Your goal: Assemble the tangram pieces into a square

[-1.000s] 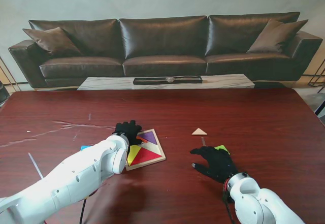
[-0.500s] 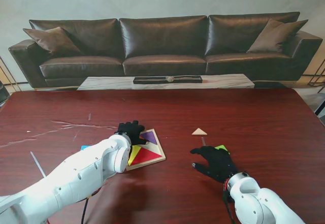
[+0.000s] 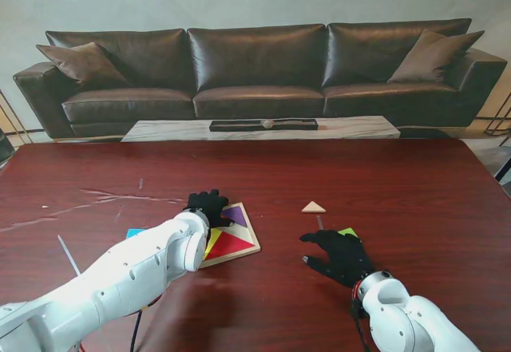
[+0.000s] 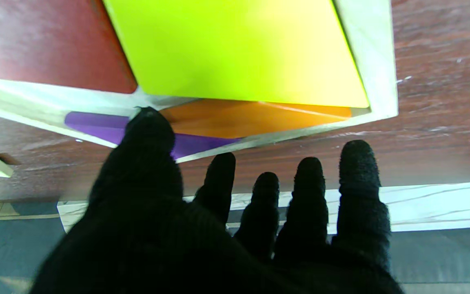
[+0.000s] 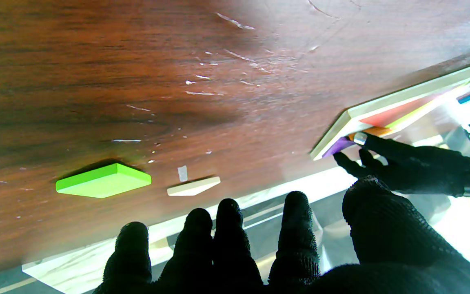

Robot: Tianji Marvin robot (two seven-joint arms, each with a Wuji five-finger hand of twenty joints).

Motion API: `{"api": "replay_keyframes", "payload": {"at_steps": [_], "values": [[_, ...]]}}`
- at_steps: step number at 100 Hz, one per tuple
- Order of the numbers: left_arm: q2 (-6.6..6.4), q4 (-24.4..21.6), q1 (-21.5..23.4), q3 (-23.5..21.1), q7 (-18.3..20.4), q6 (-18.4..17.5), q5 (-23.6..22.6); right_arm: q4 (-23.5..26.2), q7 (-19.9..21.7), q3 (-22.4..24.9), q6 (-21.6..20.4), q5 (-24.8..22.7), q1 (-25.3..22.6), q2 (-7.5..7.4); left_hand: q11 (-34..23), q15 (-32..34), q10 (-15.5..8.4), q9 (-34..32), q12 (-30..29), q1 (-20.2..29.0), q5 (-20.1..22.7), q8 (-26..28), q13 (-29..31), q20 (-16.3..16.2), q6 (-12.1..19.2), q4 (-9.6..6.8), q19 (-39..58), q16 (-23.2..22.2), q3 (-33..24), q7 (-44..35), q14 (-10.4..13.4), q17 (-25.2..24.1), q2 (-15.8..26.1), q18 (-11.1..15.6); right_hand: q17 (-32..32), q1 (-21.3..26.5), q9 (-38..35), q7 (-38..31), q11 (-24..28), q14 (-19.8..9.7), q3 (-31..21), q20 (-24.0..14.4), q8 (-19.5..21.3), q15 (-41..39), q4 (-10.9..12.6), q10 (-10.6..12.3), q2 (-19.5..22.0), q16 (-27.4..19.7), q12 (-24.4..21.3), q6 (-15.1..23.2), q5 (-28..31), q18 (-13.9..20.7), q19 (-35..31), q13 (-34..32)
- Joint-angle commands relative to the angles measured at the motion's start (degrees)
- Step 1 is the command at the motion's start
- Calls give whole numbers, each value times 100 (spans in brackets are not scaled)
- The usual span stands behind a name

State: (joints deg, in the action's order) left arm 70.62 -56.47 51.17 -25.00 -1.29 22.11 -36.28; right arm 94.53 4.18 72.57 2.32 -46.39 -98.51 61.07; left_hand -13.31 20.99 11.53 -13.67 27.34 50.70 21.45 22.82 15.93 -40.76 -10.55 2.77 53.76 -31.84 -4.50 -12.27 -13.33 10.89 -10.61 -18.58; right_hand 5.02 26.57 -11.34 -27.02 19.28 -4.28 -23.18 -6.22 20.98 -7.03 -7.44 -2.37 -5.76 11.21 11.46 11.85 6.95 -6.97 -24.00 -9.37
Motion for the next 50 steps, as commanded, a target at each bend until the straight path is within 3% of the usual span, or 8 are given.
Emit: {"api": "replay_keyframes", "payload": {"at_steps": [1, 28, 32, 50], "values": [[-13, -33, 0, 0, 0, 34, -25, 1, 1, -23, -27, 1, -23, 10, -75, 74, 159, -95, 31, 209, 132, 75, 165, -116, -13, -240, 47, -52, -131, -68, -39, 15, 20, -37, 40, 142, 106, 74, -131, -33, 78, -122, 48, 61, 107, 36, 110, 51, -54, 169, -201, -45, 118, 43], [-32, -31, 32, -23, -61, 38, -98, 1, 3, -46, -13, 3, -16, 9, -348, 216, 91, -380, 25, 362, 464, 156, 359, -51, 184, -170, 134, -47, -730, -619, 10, 108, -135, 11, 40, 138, 104, 86, -134, -32, 74, -128, 47, 63, 107, 39, 105, 50, -56, 171, -200, -43, 125, 45], [-38, -36, 38, -28, -62, 32, -106, 1, 4, -49, -10, 1, -14, 9, -381, 240, 83, -407, -6, 159, 516, 90, 381, -9, 230, -99, 159, -28, -1189, -790, 15, 113, -242, 9, 40, 137, 107, 89, -137, -28, 74, -129, 46, 63, 106, 34, 105, 50, -57, 172, -200, -42, 126, 45], [-83, -97, 65, -44, -13, 9, -148, -8, 5, -75, -8, 0, 6, 9, -427, 257, 65, -452, 3, 262, 559, 135, 411, 3, 277, -94, 165, -28, -1398, -965, 31, 138, -347, 25, 39, 138, 104, 94, -142, -32, 68, -133, 46, 63, 106, 36, 102, 49, -60, 172, -200, -45, 130, 43]]}}
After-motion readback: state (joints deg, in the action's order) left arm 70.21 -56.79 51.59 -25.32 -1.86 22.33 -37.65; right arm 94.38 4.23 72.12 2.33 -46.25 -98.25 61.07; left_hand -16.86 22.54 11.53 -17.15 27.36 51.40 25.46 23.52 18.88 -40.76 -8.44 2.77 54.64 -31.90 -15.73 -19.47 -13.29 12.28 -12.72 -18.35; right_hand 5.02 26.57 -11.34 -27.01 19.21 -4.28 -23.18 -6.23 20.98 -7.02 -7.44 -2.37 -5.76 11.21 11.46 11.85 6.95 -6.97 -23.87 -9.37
